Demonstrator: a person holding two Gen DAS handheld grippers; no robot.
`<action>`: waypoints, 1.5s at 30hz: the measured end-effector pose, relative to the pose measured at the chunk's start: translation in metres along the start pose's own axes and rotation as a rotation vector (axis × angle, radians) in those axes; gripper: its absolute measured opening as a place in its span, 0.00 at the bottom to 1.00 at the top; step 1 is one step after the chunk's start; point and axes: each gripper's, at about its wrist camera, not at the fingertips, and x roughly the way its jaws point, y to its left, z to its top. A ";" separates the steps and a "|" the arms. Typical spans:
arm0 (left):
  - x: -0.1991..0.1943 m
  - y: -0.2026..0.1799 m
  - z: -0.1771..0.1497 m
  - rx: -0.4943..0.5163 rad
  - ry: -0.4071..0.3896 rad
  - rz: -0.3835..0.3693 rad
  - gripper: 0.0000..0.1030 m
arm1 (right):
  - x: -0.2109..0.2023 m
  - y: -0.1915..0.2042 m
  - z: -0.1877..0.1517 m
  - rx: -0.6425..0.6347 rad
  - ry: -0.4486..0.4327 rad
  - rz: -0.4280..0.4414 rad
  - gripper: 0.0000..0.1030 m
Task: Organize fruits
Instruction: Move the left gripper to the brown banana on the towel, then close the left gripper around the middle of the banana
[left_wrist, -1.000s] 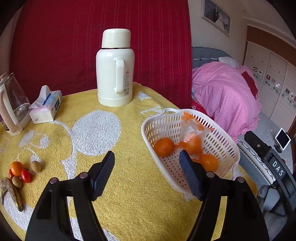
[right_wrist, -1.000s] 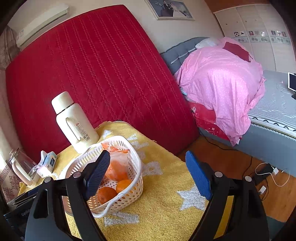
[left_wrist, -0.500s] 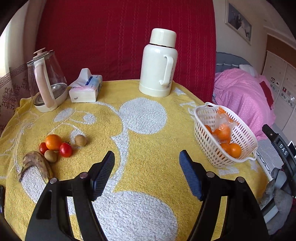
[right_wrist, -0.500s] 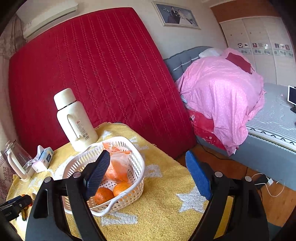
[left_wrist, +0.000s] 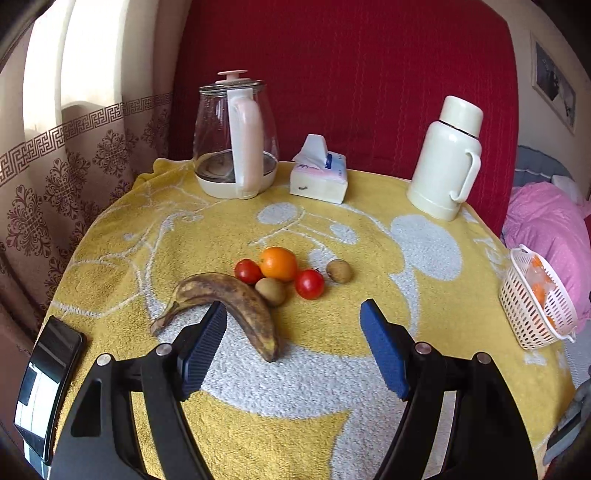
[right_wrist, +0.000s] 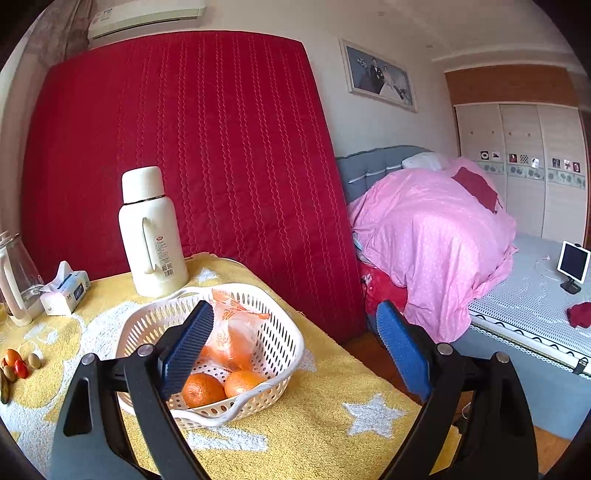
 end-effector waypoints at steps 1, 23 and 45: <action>0.002 0.007 -0.001 -0.013 0.009 0.016 0.73 | -0.001 0.001 0.000 -0.004 -0.002 -0.003 0.89; 0.068 0.034 -0.009 -0.051 0.155 0.116 0.78 | -0.030 0.084 0.010 -0.026 0.042 0.340 0.91; 0.024 0.067 -0.041 -0.053 0.186 0.134 0.84 | -0.013 0.086 -0.010 -0.017 0.139 0.359 0.91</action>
